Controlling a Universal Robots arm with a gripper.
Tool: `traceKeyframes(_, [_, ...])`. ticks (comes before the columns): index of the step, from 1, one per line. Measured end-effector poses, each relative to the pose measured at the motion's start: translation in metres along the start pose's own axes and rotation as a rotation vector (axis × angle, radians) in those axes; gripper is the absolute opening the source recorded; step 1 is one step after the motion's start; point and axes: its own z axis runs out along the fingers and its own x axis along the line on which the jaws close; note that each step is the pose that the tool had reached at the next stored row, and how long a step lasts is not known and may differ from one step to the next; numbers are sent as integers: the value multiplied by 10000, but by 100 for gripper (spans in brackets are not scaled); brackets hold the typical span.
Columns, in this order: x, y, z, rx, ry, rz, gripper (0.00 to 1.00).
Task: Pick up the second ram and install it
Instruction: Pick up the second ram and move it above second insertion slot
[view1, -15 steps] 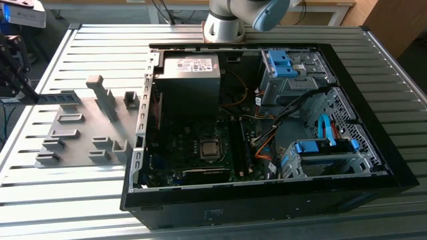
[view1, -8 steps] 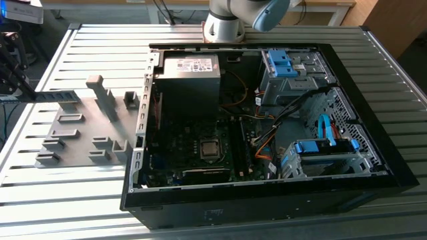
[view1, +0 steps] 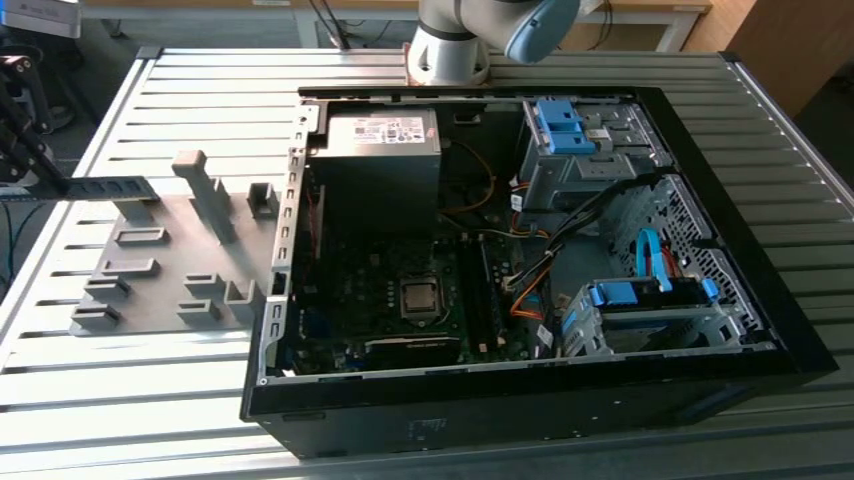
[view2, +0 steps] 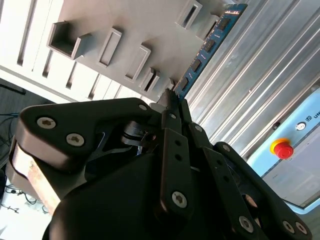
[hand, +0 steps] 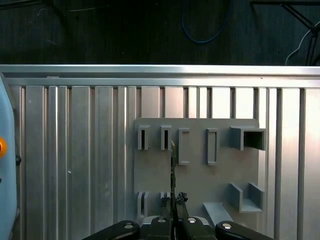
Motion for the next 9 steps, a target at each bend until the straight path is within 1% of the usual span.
traceKeyframes(9, [0, -2, -79, -1, 0, 0, 14])
